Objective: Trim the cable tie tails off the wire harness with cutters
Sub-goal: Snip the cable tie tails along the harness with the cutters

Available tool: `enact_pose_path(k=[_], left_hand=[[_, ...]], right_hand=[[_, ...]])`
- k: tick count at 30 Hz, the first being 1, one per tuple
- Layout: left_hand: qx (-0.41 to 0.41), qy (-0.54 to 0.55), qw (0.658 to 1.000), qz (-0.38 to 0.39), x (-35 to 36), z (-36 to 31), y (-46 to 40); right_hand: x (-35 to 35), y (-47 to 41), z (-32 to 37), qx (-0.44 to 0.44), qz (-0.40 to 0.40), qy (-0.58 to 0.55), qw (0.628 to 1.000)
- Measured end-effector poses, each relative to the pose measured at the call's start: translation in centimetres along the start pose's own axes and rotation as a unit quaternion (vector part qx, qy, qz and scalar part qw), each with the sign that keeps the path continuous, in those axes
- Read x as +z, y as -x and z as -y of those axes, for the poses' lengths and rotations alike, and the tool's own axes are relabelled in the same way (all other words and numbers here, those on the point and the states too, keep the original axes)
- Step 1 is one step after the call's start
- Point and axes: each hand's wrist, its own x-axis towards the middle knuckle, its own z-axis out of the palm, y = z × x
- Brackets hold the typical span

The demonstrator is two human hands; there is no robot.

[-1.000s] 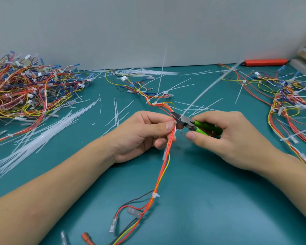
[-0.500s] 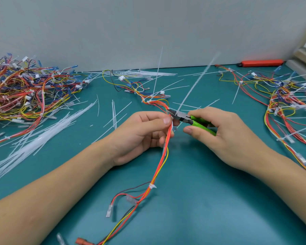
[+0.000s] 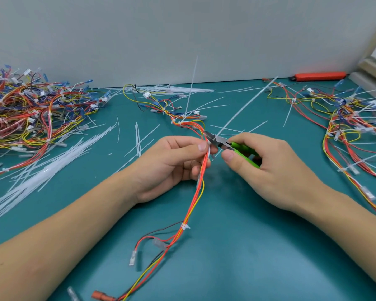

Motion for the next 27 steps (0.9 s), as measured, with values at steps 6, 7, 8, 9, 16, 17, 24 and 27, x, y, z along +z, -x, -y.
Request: enact_pose_path(k=[6,7,8,9,16,17,24,27], left_hand=[[0.011,-0.016,1.000,0.020,-0.08,0.14,-0.04],[0.014,-0.024,0.999,0.026,-0.09,0.15,0.00],[0.016,-0.030,0.999,0.033,-0.07,0.13,0.06],[0.017,-0.034,0.999,0.037,-0.01,0.12,0.10],[0.014,-0.011,1.000,0.022,0.24,-0.08,0.11],[0.014,-0.010,1.000,0.022,0.26,-0.09,0.12],[0.019,-0.008,0.999,0.028,0.21,-0.08,0.09],[0.019,-0.012,0.999,0.028,0.12,-0.10,0.12]], right_hand=[[-0.52,-0.08,-0.02,0.001,0.010,0.007,1.000],[-0.66,-0.12,-0.03,-0.001,0.015,0.018,1.000],[-0.77,-0.12,-0.02,-0.002,0.017,0.028,0.999],[-0.82,-0.09,-0.03,-0.003,0.016,0.032,0.999],[-0.37,0.08,-0.10,0.017,0.001,-0.014,1.000],[-0.40,0.13,-0.09,0.015,0.000,-0.016,1.000],[-0.16,0.00,-0.19,-0.009,0.005,0.005,1.000],[-0.14,0.06,-0.21,-0.012,0.002,0.004,1.000]])
